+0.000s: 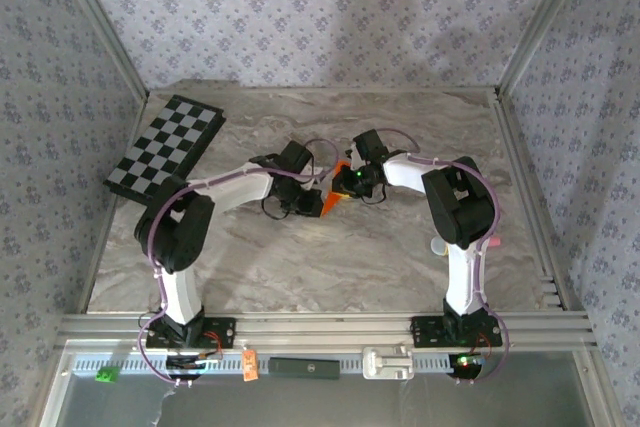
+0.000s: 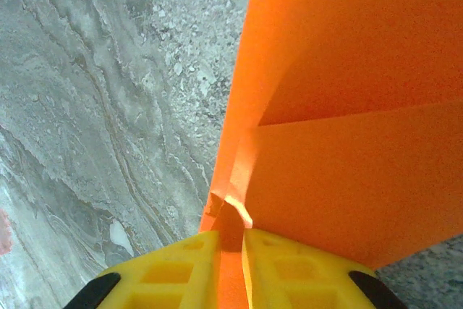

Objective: Fold a paper plane with a square sheet of paper (pick it up from the middle)
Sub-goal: Fold the wing for the fifth time at the center of the table.

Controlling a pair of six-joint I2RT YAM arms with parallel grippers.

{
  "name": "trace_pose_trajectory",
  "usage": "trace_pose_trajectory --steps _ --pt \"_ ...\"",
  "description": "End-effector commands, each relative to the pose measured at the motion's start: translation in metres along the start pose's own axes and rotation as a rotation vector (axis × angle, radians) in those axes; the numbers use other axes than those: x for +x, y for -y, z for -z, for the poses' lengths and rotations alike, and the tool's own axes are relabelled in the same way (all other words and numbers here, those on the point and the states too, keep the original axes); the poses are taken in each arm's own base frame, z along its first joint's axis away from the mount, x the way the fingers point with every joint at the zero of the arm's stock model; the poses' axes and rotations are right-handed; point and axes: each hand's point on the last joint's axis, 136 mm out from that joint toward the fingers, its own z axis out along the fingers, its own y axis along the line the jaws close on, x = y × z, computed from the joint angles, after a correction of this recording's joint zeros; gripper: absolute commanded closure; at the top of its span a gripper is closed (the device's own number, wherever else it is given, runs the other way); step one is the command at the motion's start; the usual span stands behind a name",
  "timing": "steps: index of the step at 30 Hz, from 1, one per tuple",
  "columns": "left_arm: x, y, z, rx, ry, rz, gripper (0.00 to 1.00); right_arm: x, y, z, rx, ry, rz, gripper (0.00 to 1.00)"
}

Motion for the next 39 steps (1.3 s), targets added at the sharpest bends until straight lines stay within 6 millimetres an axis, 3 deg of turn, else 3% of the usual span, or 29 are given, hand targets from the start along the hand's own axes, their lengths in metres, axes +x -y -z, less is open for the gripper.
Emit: trace_pose_trajectory --steps 1,14,23,28,39 --pt "-0.028 0.014 0.004 0.08 0.102 0.029 0.92 0.018 0.038 -0.012 0.127 -0.062 -0.044 0.81" --pt "-0.037 0.01 -0.031 0.143 0.076 0.099 0.99 0.021 0.037 -0.013 0.115 -0.074 -0.047 0.83" --pt "-0.033 -0.006 -0.046 0.095 0.051 0.122 0.99 0.021 0.039 -0.013 0.117 -0.078 -0.051 0.85" --pt "-0.017 -0.013 -0.053 0.062 0.006 0.127 1.0 0.021 0.04 -0.014 0.124 -0.082 -0.057 0.86" --pt "0.043 -0.025 -0.055 -0.027 -0.135 0.145 1.0 0.025 0.053 -0.017 0.183 -0.108 -0.085 0.88"
